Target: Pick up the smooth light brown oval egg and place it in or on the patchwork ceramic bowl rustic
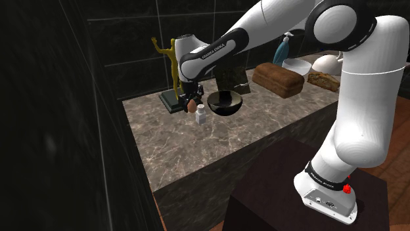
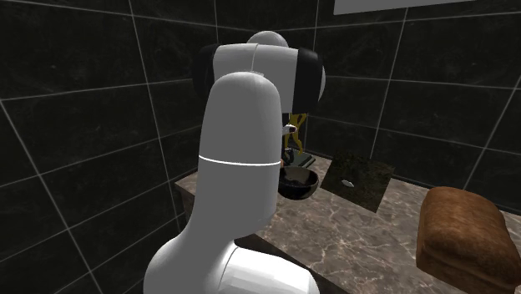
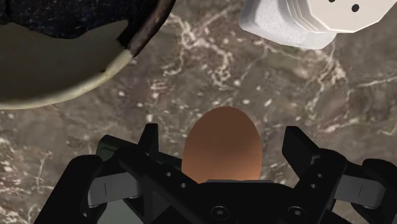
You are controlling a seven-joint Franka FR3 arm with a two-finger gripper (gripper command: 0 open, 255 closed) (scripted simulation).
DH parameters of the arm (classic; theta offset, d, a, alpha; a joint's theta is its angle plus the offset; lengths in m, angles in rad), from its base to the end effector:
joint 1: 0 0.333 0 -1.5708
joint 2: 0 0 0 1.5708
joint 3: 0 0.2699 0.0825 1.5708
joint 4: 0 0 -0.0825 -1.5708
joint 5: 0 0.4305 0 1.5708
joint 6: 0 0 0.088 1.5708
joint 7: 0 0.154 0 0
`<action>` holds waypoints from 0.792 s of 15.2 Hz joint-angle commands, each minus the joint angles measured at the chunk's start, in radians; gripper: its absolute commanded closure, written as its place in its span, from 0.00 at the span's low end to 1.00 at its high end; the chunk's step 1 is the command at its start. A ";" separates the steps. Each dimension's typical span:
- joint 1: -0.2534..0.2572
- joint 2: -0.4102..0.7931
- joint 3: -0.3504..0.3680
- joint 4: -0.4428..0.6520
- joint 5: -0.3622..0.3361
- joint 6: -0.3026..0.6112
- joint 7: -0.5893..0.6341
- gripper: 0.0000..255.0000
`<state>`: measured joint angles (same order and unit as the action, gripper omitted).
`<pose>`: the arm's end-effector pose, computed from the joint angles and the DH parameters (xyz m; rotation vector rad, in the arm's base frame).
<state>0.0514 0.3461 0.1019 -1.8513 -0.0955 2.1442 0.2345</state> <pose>0.6399 0.0912 0.2160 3.0874 -0.0501 -0.0637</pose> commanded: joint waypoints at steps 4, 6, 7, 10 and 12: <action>0.000 0.000 0.000 0.000 0.000 0.000 0.000 1.00; 0.000 0.000 0.000 0.000 0.000 0.000 0.000 1.00; 0.000 0.000 0.000 0.000 0.000 0.000 0.000 1.00; 0.000 0.000 0.000 0.000 0.000 0.000 0.000 1.00; 0.000 -0.013 0.001 0.009 0.003 -0.022 -0.002 1.00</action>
<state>0.0509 0.3390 0.1024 -1.8449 -0.0940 2.1305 0.2328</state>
